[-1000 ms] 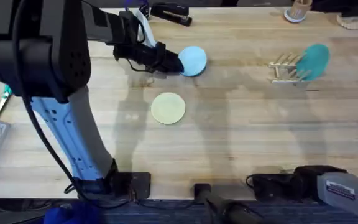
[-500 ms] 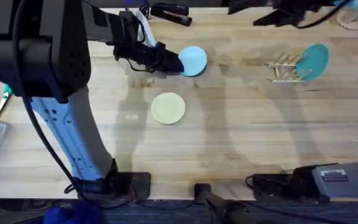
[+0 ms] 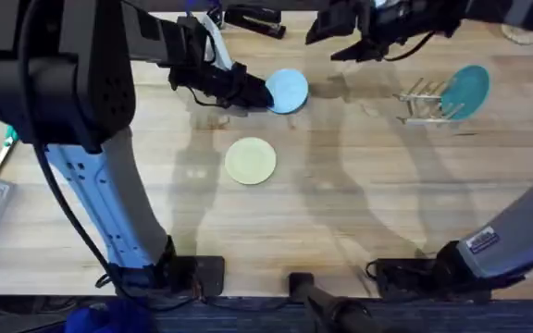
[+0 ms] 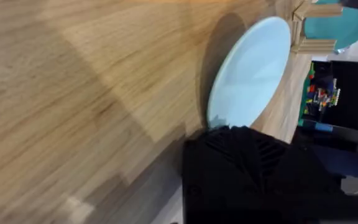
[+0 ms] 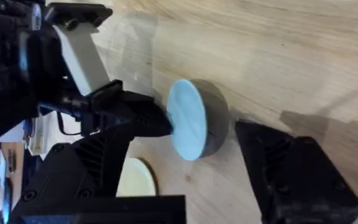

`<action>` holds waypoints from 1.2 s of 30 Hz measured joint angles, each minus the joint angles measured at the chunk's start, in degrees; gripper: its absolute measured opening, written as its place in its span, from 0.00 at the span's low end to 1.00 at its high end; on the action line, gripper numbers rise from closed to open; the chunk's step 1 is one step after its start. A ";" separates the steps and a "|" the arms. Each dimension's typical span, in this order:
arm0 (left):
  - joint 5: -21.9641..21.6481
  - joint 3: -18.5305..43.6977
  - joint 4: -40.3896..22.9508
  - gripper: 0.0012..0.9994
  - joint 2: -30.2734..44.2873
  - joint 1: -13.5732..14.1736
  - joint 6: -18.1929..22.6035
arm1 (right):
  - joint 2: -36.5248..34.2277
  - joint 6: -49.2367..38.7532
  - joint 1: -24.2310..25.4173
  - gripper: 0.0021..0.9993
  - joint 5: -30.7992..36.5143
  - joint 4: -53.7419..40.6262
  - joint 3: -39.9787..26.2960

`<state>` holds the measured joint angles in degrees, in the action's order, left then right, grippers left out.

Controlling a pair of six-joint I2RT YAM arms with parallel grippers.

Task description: Pick up the plates from the table one by one and place each into a slot on the dish rack.

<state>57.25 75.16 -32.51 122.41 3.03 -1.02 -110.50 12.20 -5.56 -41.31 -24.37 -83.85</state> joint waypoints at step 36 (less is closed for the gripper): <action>-0.02 0.00 0.02 0.04 -0.02 0.00 -0.11 | -8.87 0.02 -6.09 1.00 -2.21 -1.02 0.00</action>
<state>57.23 75.16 -32.49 122.39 3.03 -1.13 -119.37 12.22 -11.66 -43.52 -25.39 -83.85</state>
